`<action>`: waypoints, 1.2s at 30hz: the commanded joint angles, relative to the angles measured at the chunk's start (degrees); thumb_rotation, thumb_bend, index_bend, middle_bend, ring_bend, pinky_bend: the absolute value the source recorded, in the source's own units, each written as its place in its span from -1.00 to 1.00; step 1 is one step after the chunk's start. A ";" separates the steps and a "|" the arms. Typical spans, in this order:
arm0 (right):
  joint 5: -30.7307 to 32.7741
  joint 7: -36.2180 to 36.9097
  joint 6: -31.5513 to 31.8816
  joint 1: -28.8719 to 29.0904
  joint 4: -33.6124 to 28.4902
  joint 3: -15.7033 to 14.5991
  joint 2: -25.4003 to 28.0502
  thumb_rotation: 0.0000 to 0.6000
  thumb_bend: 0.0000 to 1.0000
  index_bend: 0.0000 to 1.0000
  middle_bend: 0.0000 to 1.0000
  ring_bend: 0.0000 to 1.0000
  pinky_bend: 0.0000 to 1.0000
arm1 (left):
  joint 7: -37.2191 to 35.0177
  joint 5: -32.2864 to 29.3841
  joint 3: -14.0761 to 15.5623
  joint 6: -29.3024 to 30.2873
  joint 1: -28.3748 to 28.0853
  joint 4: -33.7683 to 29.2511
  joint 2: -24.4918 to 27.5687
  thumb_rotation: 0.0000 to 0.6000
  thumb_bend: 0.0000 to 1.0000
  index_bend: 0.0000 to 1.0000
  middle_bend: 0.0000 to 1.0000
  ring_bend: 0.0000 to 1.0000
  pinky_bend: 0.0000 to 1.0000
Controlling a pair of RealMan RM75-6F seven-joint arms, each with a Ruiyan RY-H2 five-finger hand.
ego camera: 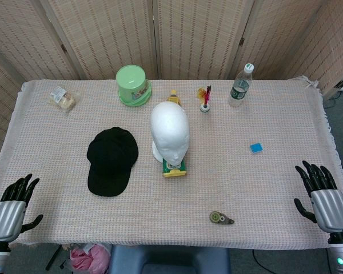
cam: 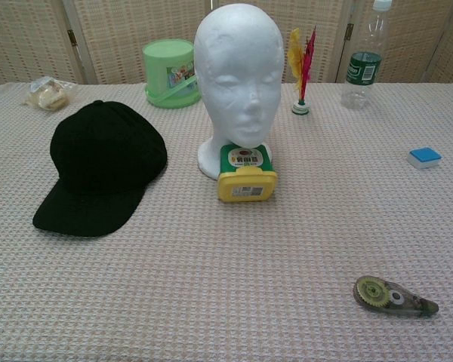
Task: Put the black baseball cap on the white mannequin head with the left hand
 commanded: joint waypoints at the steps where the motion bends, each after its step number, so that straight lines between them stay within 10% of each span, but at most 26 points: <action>1: 0.93 -1.06 0.56 -0.35 0.12 0.56 -0.65 1.00 -0.44 -1.00 -1.00 -1.00 -1.00 | 0.08 -0.07 -0.06 -0.35 -0.29 -0.07 -0.05 1.00 -0.55 -0.84 -1.00 -0.96 -0.71; 15: -1.76 -1.81 3.22 -1.92 -0.69 -0.58 -0.17 1.00 -0.44 -1.00 -1.00 -1.00 -1.00 | -4.15 9.06 3.24 1.73 -0.23 6.72 -5.60 1.00 -0.55 -0.58 -0.82 -0.79 -0.51; 23: -3.27 -2.12 0.52 -0.65 -0.96 -1.50 -0.18 1.00 -0.43 -1.00 -1.00 -1.00 -1.00 | -4.00 15.61 2.46 10.48 1.11 15.99 -14.44 1.00 -0.55 -0.37 -0.39 -0.39 -0.21; 36: -5.48 1.32 2.36 -1.27 -0.81 -2.14 1.31 1.00 -0.43 -1.00 -1.00 -1.00 -1.00 | 3.89 13.63 1.76 5.55 -0.32 17.94 -24.56 1.00 -0.55 -0.41 -0.29 -0.36 -0.15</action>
